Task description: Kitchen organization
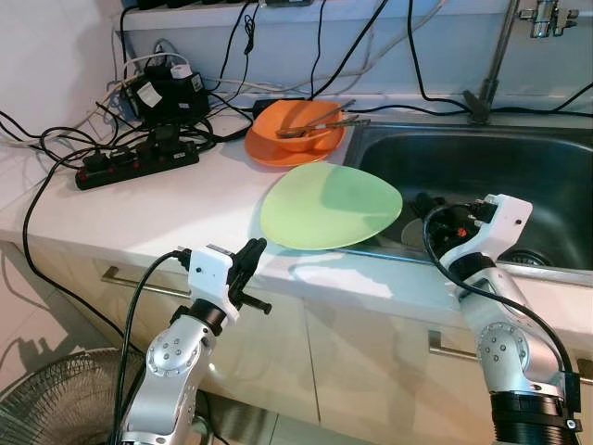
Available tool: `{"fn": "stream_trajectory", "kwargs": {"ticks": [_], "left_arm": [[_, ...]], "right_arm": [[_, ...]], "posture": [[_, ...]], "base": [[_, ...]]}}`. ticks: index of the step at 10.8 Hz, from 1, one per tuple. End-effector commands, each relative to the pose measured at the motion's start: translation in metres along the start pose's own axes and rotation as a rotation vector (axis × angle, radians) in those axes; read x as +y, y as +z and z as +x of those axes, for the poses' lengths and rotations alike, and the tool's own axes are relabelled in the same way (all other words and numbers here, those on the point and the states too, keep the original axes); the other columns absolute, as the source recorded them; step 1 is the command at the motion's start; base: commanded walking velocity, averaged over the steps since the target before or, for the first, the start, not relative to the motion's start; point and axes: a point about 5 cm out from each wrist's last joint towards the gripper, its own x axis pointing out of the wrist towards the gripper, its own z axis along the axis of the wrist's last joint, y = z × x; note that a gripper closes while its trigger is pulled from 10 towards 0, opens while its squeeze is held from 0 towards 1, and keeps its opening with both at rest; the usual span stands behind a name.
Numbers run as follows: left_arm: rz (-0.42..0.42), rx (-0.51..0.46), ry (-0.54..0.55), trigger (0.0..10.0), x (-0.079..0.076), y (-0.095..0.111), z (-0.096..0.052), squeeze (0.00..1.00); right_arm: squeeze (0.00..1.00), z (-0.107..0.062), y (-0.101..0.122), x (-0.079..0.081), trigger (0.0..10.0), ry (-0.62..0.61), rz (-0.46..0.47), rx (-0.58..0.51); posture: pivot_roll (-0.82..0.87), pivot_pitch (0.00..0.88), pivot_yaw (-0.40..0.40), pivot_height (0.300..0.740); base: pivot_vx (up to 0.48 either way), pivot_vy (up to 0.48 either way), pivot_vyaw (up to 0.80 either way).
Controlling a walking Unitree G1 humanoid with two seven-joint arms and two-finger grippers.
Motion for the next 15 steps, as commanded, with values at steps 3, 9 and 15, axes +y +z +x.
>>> {"fn": "stream_trajectory", "kwargs": {"ticks": [3, 9, 15], "left_arm": [[-0.005, 0.004, -0.014, 10.0, 0.001, 0.003, 0.0, 0.0], [-0.028, 0.033, -0.043, 10.0, -0.003, 0.004, 0.004, 0.0], [-0.073, 0.049, -0.077, 10.0, -0.007, 0.014, 0.008, 0.0]], "right_arm": [[1.0, 0.007, 0.001, 0.014, 10.0, 0.075, 0.05, 0.03], [0.0, 0.022, -0.003, 0.03, 10.0, 0.09, 0.11, 0.17], [0.0, 0.028, 0.002, 0.021, 10.0, -0.019, 0.11, 0.227]], "posture": [[0.04, 0.0, 0.117, 0.74], [0.04, 0.0, 0.11, 0.74], [0.05, 0.0, 0.1, 0.74]], "base": [[0.0, 0.0, 0.0], [0.0, 0.0, 0.0], [0.0, 0.0, 0.0]]}}
